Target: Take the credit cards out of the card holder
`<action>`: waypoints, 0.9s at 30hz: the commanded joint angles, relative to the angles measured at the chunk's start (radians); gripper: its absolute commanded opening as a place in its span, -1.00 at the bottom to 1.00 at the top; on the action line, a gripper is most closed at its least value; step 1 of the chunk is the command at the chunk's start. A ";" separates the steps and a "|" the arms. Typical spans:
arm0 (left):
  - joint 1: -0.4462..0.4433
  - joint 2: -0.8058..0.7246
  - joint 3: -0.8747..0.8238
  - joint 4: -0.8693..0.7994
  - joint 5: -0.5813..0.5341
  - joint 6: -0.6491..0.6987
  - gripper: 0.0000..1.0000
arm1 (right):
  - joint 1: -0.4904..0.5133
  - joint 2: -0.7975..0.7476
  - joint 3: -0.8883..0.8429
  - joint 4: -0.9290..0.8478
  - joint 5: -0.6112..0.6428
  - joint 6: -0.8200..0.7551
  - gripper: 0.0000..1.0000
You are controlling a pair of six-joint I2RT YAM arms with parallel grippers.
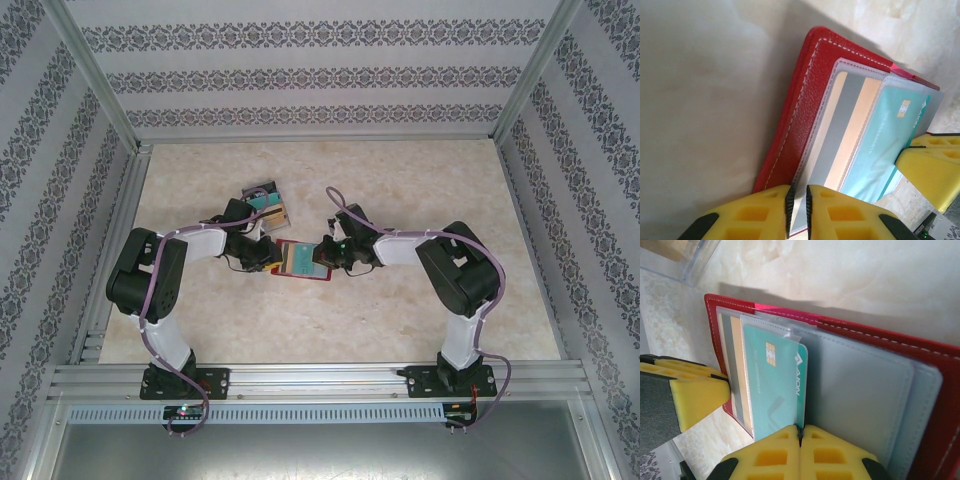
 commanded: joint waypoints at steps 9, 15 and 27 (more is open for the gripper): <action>-0.008 -0.043 0.034 -0.131 -0.078 0.012 -0.47 | 0.036 0.088 0.110 0.011 -0.014 0.011 -0.94; -0.008 -0.056 0.051 -0.132 -0.070 0.006 -0.47 | 0.045 0.117 0.132 0.008 -0.018 0.013 -0.72; -0.011 -0.049 0.065 -0.103 -0.050 -0.002 -0.50 | 0.043 0.096 0.107 0.009 0.000 0.009 -0.76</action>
